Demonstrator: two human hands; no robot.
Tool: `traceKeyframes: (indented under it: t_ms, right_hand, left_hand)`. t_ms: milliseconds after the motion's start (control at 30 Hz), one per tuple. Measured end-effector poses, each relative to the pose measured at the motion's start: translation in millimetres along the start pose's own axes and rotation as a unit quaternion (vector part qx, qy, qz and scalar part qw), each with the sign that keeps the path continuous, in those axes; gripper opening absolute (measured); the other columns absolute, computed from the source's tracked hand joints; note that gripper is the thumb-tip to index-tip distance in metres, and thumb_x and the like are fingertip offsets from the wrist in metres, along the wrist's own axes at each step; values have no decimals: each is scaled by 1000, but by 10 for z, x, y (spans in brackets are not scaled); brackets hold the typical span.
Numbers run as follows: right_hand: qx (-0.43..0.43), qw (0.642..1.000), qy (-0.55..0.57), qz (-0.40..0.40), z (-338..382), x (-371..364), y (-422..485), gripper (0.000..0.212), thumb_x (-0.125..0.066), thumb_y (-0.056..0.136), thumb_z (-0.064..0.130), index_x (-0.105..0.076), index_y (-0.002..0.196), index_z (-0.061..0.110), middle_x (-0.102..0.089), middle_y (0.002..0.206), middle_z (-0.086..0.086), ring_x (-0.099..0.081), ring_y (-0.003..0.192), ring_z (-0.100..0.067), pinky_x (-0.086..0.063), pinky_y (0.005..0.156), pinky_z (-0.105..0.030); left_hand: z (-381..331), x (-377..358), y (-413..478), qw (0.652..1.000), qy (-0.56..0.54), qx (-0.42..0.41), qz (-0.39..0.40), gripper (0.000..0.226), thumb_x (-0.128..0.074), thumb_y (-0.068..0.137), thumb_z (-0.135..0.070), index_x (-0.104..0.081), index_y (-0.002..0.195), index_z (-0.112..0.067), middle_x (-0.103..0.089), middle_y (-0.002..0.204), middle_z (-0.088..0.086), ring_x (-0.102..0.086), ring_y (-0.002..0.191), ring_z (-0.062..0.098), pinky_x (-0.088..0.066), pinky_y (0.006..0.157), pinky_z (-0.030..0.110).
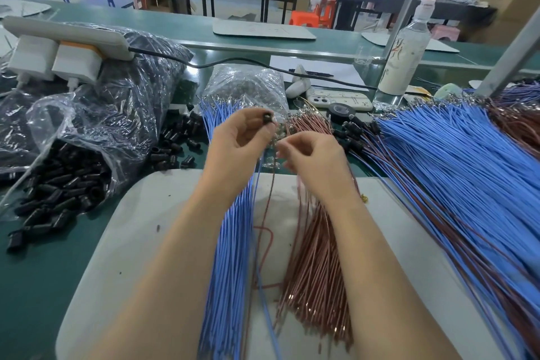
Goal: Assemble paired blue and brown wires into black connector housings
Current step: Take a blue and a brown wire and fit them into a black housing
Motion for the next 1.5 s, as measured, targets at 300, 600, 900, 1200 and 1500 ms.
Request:
traceKeyframes:
  t_ms: [300,600,900,1200,1500]
  right_hand:
    - [-39,972,-231,18,-78,22,99,17,-57,91,16,-72,99,21,-70,103,1,-56,82,-10,-41,74,-17]
    - [-46,917,-375,127,39,-433,277,29,-57,90,13,-61,119,15,-56,123,-9,-54,109,-30,-47,86,-35]
    - [-6,967,-255,17,32,-330,261,17,-61,90,20,-66,105,13,-64,107,-6,-57,104,-26,-46,90,-33]
    - [47,998,6,-39,153,84,42,15,-62,90,18,-63,86,32,-67,73,6,-66,68,-16,-56,72,-38]
    - [100,992,-70,-26,197,46,-59,13,-71,84,27,-66,92,19,-63,72,5,-58,68,-9,-50,71,-26]
  left_hand:
    - [167,226,98,985,57,7,-164,22,-52,96,-16,-59,99,-36,-63,83,-3,-55,67,8,-49,70,28]
    - [267,158,97,986,109,15,-124,19,-52,95,-15,-62,105,-29,-60,88,-4,-62,84,20,-53,80,33]
    - [238,76,75,991,123,-6,-57,21,-51,94,-4,-60,103,-20,-63,93,-10,-64,90,11,-49,83,18]
    - [221,-48,25,988,151,-45,6,27,-51,93,-3,-56,97,-29,-63,93,-16,-61,85,0,-44,75,7]
    - [236,-97,-10,971,224,-68,53,27,-55,89,-1,-52,110,-18,-63,91,-10,-60,80,3,-47,72,12]
Point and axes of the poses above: each hand's wrist, its own y-axis towards the middle knuckle, its own x-axis out of the back of the hand, z = x × y, the point moved 3 cm from there along y, towards the middle knuckle
